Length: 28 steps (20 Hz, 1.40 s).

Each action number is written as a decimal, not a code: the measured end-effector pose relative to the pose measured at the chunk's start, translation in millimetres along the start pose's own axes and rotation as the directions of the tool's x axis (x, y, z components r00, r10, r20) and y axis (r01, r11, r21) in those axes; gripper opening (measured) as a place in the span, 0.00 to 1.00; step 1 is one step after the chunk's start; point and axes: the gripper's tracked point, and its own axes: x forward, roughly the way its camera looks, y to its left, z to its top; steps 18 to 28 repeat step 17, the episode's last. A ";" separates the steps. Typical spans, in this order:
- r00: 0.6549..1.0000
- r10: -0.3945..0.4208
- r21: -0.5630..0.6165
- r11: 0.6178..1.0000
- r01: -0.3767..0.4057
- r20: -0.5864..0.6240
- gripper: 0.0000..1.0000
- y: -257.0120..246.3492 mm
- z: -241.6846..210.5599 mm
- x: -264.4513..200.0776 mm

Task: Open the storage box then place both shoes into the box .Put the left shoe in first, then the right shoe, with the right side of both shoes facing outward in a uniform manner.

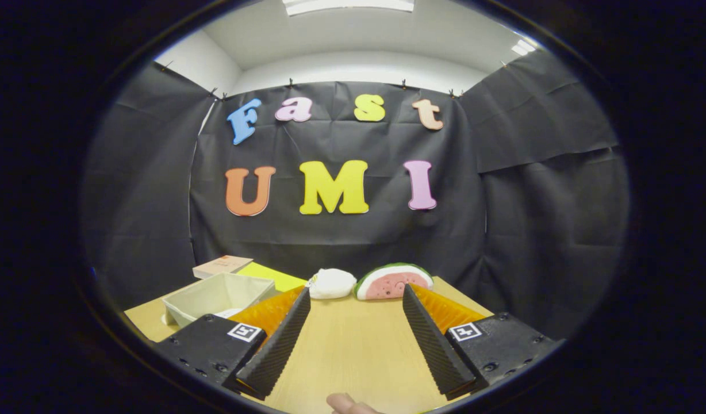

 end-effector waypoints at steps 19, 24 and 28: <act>1.000 0.017 0.022 1.000 -0.017 -0.024 1.00 3.7 -8.9 2.6; 1.000 0.017 0.022 1.000 -0.017 -0.024 1.00 3.7 -8.9 2.6; 1.000 0.017 0.022 1.000 -0.017 -0.024 1.00 3.7 -8.9 2.6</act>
